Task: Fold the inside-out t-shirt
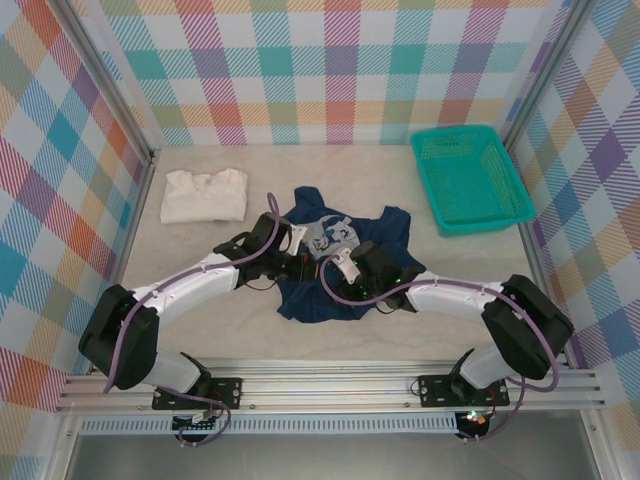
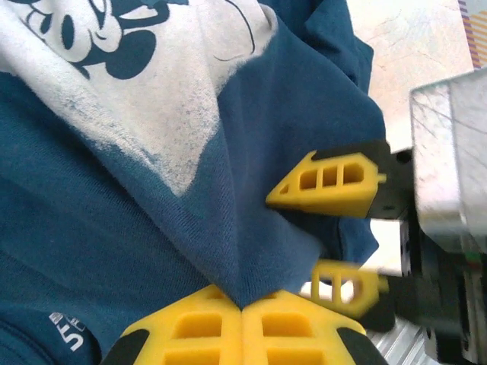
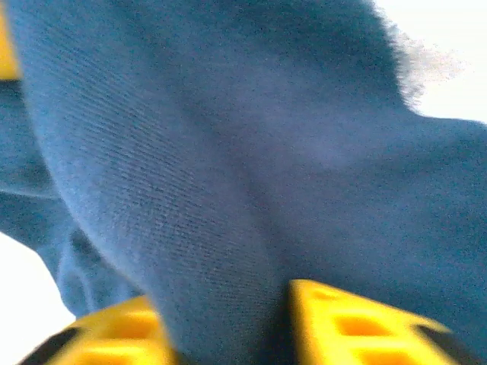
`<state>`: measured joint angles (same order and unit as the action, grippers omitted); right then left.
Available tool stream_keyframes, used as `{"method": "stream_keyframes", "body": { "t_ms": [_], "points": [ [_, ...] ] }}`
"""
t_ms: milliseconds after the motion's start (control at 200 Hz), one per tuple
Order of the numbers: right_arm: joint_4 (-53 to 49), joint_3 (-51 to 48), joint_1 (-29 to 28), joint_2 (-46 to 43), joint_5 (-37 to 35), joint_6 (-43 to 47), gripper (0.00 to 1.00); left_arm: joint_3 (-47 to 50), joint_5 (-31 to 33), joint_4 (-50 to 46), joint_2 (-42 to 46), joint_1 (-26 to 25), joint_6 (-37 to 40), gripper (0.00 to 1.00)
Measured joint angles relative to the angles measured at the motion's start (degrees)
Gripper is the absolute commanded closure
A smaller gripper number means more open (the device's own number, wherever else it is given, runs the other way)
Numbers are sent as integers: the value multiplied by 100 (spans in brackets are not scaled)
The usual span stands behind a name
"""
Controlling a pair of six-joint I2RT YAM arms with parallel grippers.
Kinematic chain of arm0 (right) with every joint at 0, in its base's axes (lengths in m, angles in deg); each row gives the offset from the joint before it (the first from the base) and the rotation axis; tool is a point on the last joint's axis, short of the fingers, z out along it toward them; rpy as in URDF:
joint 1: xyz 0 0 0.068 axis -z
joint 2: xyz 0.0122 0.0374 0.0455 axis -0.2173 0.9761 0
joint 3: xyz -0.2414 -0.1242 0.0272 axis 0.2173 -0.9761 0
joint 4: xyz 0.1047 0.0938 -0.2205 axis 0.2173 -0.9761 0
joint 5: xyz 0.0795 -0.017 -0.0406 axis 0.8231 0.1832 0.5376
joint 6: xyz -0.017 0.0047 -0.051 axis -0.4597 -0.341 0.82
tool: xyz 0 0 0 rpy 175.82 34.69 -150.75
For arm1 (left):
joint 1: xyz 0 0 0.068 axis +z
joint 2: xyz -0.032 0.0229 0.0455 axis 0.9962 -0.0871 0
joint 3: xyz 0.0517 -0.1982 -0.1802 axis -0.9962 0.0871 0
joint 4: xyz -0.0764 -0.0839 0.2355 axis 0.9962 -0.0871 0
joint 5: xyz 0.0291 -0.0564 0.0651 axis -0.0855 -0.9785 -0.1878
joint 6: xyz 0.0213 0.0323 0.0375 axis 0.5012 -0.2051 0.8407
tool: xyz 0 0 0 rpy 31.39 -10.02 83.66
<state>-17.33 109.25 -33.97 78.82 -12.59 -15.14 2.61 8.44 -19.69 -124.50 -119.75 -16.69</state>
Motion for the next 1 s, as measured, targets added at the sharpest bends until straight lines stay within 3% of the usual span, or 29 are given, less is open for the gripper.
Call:
{"method": "stream_keyframes", "body": {
  "t_ms": [50,230,370,530,680,855,1000],
  "points": [
    [-17,17,57,-28,81,-57,100,0,179,-85,52,20,-22,100],
    [28,57,507,-326,1443,-787,100,59,1139,-223,260,33,-44,67],
    [166,146,782,-348,2323,-1552,100,466,1801,-184,776,-94,-149,53],
    [398,208,1156,-225,3121,-2446,100,1067,2297,-181,1814,-597,-352,50],
    [529,321,1423,-33,3510,-3005,100,1469,2013,219,2341,-1027,-531,51],
    [529,396,1578,20,3672,-3307,100,1491,1447,1008,1163,-1362,-647,51],
    [520,409,1685,20,3694,-3462,100,1248,1475,1252,142,-1394,-667,53]
  ]
}}
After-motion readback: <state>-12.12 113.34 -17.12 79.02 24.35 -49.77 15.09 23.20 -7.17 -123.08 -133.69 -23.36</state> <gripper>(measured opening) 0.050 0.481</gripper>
